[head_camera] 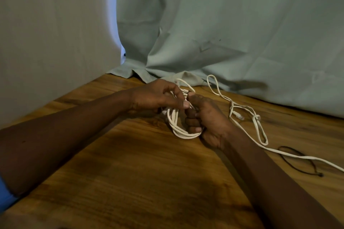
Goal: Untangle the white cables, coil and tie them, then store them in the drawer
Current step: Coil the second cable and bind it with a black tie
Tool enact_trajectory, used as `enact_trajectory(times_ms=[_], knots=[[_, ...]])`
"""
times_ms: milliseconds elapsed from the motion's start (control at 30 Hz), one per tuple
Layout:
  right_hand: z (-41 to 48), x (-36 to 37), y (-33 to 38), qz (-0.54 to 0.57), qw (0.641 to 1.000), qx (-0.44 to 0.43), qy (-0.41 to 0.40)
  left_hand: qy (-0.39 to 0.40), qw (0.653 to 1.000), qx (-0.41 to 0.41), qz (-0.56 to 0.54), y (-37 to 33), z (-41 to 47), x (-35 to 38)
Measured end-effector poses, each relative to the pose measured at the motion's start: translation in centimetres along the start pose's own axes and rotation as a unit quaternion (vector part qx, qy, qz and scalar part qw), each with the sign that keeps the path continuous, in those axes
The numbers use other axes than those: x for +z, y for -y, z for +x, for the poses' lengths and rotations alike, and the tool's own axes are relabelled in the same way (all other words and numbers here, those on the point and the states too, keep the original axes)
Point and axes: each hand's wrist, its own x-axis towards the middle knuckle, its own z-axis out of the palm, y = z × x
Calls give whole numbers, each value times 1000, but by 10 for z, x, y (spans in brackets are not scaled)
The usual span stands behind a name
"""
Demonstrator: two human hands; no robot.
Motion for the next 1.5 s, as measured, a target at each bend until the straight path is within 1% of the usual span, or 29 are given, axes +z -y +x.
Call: enact_trajectory(times_ms=[67, 167, 300, 367, 467, 600, 700, 767, 867, 933, 1067, 1133, 1267, 1333, 1400, 1500], knots=[[-2, 1, 1, -7, 1000, -2, 12, -19, 999, 2, -41, 0, 0, 0], [0, 0, 0, -21, 999, -5, 29, -37, 989, -8, -144, 2, -2, 5], [1, 4, -2, -35, 999, -22, 9, -73, 964, -23, -255, 8, 3, 12], [-1, 7, -3, -33, 999, -34, -5, -84, 954, -33, -288, 7, 3, 15], [-4, 9, -7, -5, 999, -45, 12, -93, 947, -34, -305, 6, 2, 18], [-8, 12, -6, -24, 996, -91, -3, -130, 947, -34, -292, 11, 3, 19], [-10, 16, -6, -21, 994, -105, -20, -159, 948, -18, -276, 10, 4, 19], [-12, 18, -5, -2, 994, -109, -17, -171, 952, 12, -255, 9, 2, 17], [-13, 19, -3, 27, 995, -101, -3, -216, 957, 84, -174, 6, 2, 15], [-10, 17, -5, 37, 995, -95, 3, -252, 949, 130, -137, 3, 2, 14], [-4, 14, -10, 48, 995, -82, -3, -303, 934, 175, -69, 0, 1, 11], [-5, 15, -10, 54, 995, -83, -13, -277, 941, 186, -61, -2, 1, 8], [-6, 14, -8, 66, 993, -86, -41, -151, 972, 158, -91, -5, -2, 1], [-5, 13, -9, 70, 992, -88, -49, -111, 978, 149, -97, -7, -5, -3], [-4, 11, -10, 72, 992, -87, -50, -100, 979, 149, -100, -10, -8, -5], [-2, 11, -11, 72, 993, -81, -46, -113, 978, 149, -96, -11, -9, -5]])
